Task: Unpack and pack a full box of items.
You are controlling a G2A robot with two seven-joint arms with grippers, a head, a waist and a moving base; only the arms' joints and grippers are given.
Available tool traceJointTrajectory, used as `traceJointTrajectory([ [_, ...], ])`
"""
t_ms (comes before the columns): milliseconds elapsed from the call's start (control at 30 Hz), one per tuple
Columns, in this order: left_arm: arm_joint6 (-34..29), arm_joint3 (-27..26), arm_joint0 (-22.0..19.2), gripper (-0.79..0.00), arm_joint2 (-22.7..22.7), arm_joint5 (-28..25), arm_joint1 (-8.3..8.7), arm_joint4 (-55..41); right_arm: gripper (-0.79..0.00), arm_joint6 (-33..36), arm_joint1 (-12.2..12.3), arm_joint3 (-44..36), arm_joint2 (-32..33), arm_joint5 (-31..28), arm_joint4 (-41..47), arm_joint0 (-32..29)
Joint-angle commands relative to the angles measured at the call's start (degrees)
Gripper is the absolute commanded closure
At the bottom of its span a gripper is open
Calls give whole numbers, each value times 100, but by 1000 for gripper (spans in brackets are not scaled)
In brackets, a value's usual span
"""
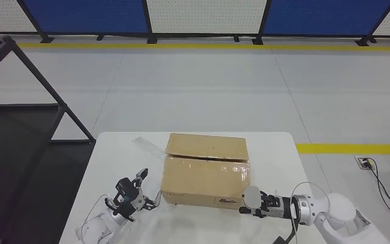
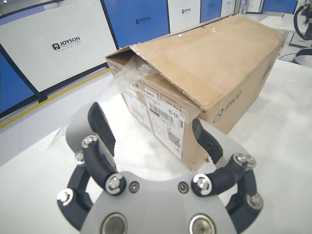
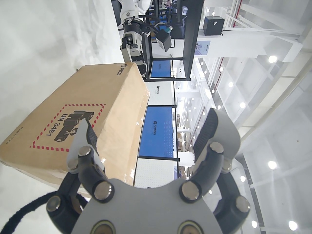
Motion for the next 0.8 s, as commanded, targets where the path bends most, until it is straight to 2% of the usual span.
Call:
traceJointTrajectory([
  [0,-2,-1,-1,-785,19,-30,0,17,-785,-13,3,6,13,-23,3,-2],
  [33,6,-5,0,-785,24,-40,2,31,-785,-26,4,9,21,-26,8,0],
  [67,22,-5,7,-785,22,-40,4,40,-723,-43,5,14,30,-15,21,-1],
  [100,51,-4,14,-785,7,-33,7,37,-289,-63,6,19,41,3,40,-5],
  [133,99,2,25,-785,-26,-11,11,15,-55,-86,8,23,51,21,51,-10],
  [167,143,18,41,-785,-67,5,16,-18,0,-103,10,24,60,32,58,-16],
  [533,607,64,422,-785,-839,268,114,-580,0,-137,21,17,159,-35,137,23],
  [767,664,-94,676,-785,-1037,407,102,-1104,0,126,-7,100,205,-327,566,82],
])
